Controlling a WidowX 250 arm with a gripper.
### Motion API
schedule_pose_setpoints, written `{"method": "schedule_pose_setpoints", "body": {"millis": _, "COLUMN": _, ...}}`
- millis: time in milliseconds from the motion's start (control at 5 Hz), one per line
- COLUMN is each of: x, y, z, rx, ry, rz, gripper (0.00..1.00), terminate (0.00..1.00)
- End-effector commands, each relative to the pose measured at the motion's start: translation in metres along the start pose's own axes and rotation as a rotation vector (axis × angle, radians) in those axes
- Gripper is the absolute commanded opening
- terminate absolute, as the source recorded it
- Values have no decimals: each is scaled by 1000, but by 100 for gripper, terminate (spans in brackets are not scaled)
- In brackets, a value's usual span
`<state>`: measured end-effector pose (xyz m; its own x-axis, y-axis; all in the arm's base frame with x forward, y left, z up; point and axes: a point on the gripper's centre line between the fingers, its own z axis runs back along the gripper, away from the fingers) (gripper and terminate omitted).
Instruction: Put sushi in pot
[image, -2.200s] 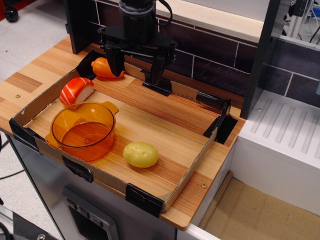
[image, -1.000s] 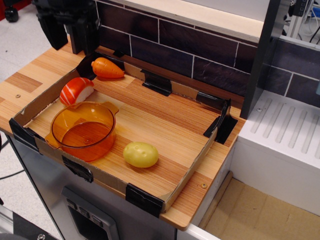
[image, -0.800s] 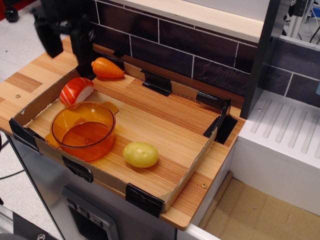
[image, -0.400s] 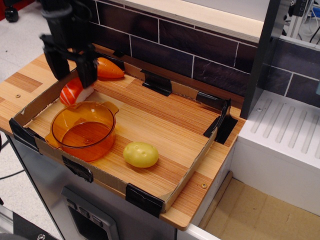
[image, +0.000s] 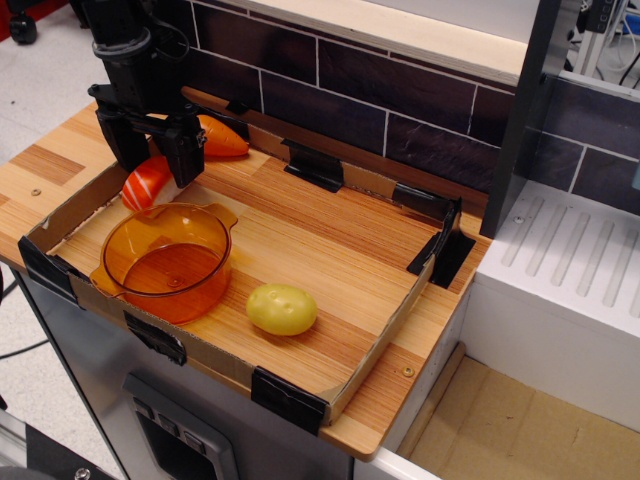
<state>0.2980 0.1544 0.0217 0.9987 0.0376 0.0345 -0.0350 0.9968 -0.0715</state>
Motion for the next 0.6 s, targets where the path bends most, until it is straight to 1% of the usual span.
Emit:
{"method": "schedule_pose_setpoints", "body": {"millis": 0, "x": 6, "y": 7, "z": 1, "rx": 49, "ry": -25, "rz": 39, "gripper": 100, "terminate": 0}}
{"method": "schedule_pose_setpoints", "body": {"millis": 200, "x": 7, "y": 9, "z": 6, "rx": 26, "ry": -36, "rz": 68, "gripper": 0, "terminate": 0}}
{"method": "schedule_pose_setpoints", "body": {"millis": 400, "x": 8, "y": 9, "z": 19, "rx": 45, "ry": -71, "rz": 70, "gripper": 0, "terminate": 0}}
